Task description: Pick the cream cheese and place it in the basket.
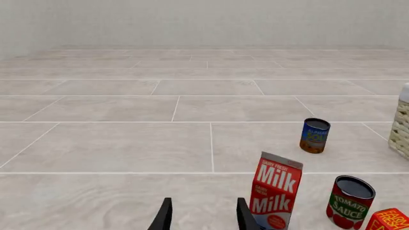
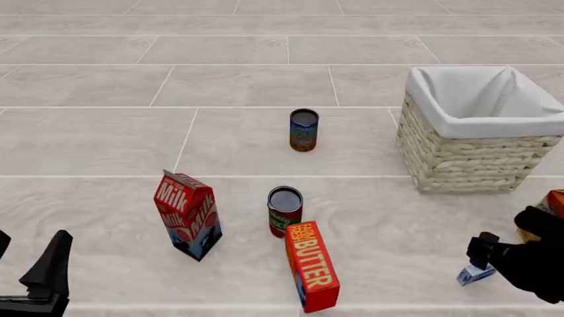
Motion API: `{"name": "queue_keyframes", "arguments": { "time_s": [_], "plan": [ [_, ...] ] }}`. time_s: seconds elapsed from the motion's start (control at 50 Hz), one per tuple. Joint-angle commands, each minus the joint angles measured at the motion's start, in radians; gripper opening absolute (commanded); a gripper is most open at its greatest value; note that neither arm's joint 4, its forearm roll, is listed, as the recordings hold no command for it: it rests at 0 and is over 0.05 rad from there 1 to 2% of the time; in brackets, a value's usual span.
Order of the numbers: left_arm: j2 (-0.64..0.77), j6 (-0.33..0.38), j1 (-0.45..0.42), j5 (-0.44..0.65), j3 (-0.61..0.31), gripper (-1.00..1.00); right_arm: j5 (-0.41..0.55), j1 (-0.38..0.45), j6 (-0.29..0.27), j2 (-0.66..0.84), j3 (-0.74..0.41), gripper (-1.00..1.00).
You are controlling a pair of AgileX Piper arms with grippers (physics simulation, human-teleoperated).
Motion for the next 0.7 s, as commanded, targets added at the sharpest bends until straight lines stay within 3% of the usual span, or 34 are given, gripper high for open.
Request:
{"name": "queue_keyframes", "arguments": {
  "time_s": [0.02,0.16,0.7],
  "plan": [
    [0.000,0.000,0.000,0.000,0.000,1.00,-0.053,0.017,0.021,0.045,0.023,1.00],
    [0.000,0.000,0.000,0.000,0.000,1.00,-0.098,0.020,0.032,0.076,0.055,1.00],
    [0.000,0.000,0.000,0.000,0.000,1.00,-0.129,0.052,0.051,0.121,0.047,1.00]
  ]
}}
